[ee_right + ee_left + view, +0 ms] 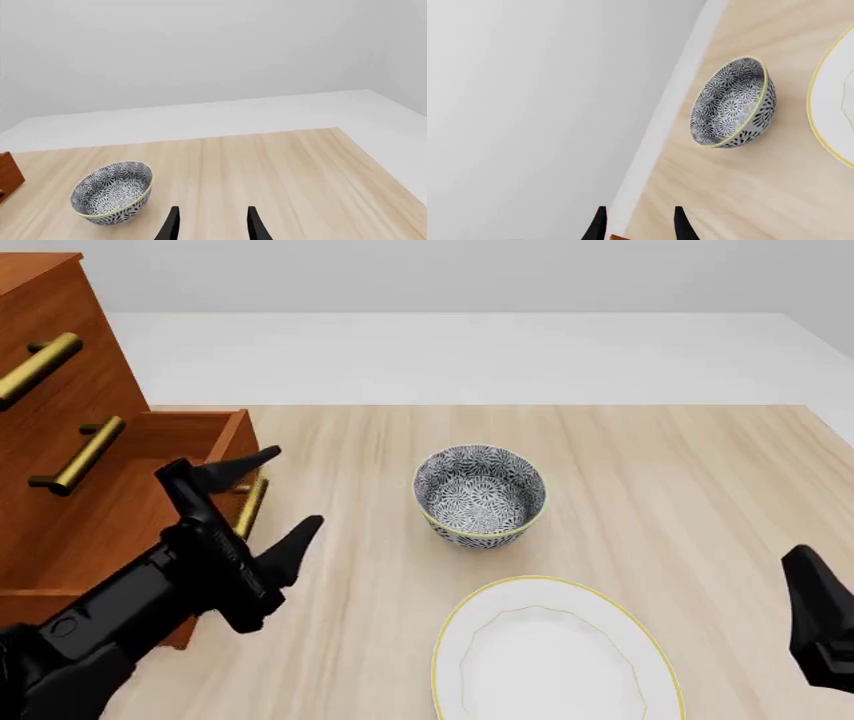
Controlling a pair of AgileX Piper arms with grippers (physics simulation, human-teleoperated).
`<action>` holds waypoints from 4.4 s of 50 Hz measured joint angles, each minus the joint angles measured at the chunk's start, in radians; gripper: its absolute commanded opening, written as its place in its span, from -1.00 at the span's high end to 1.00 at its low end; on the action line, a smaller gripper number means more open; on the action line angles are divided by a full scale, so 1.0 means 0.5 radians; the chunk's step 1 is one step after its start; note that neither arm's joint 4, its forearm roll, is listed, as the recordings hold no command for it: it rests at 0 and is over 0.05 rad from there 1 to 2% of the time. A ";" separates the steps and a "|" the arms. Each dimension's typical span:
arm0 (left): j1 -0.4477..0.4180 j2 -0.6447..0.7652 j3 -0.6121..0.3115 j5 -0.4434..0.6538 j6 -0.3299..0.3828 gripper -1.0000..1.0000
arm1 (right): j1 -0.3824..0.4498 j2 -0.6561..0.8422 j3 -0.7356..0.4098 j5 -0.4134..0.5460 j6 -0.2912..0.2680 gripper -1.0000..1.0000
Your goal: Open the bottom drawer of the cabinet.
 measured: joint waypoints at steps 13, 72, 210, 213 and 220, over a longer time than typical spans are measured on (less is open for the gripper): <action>0.022 -0.349 -0.182 0.511 -0.160 -1.00 | 0.007 0.000 -0.016 0.009 0.000 -1.00; 0.699 -0.707 -0.981 2.380 -2.082 -1.00 | 0.061 0.000 -0.072 0.043 -0.004 -1.00; 0.863 0.443 -0.453 1.144 -2.528 -1.00 | 0.075 0.001 -0.098 0.079 -0.040 -1.00; 0.843 0.446 -0.453 1.135 -2.552 -1.00 | 0.075 0.001 -0.098 0.079 -0.041 -1.00; 0.794 0.454 -0.454 1.116 -2.582 -1.00 | 0.073 0.000 -0.100 0.082 -0.042 -1.00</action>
